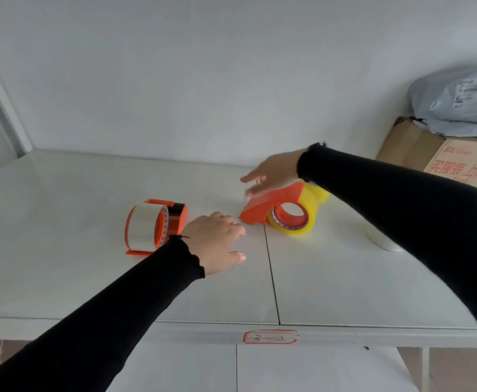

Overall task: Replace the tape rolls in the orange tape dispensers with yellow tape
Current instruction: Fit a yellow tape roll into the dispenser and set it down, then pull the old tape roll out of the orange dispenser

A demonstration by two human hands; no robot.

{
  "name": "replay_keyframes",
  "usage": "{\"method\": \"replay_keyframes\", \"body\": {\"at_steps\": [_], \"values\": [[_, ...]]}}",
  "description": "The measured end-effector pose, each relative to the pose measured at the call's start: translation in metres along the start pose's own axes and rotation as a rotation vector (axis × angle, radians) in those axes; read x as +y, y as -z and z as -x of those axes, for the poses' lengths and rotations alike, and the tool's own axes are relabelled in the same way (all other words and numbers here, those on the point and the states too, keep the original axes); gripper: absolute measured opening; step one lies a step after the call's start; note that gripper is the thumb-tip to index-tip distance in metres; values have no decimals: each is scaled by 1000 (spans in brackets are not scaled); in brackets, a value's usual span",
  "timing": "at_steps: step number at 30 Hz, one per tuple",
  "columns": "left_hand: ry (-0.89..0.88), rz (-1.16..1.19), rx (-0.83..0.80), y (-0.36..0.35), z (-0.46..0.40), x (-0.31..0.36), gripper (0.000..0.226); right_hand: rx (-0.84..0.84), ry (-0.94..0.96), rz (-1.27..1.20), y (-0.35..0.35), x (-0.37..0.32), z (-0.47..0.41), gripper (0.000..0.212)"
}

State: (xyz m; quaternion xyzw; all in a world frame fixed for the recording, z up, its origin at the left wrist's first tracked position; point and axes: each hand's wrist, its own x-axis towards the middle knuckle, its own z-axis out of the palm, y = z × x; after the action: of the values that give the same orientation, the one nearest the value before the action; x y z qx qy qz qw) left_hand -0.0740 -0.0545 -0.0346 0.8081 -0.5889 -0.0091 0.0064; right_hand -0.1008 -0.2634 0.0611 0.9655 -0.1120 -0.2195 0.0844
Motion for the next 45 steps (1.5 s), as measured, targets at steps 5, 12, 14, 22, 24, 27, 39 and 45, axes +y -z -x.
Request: {"method": "replay_keyframes", "body": {"at_steps": [5,12,14,22,24,27,39,45], "values": [[-3,-81,-37,-1,-9,-4,57,46,117,-377,7,-37,-40,74],[-11,-88,-55,-2,-13,-9,59,36,54,-289,-5,-23,-27,71],[-6,-95,-66,-1,-15,-11,59,-91,0,-83,-16,-21,-21,68],[10,-119,-79,5,-24,-13,60,75,-27,-59,-42,-16,-20,48],[14,-119,-87,5,-28,-12,60,76,-35,-61,-44,-13,-17,45],[26,-119,-100,4,-33,-9,59,60,-55,-83,-52,-1,-8,42],[20,-141,-140,3,-40,7,56,45,-117,-98,-80,23,42,50],[30,21,116,24,-4,-11,43,269,-110,-173,-65,-26,57,64]]}}
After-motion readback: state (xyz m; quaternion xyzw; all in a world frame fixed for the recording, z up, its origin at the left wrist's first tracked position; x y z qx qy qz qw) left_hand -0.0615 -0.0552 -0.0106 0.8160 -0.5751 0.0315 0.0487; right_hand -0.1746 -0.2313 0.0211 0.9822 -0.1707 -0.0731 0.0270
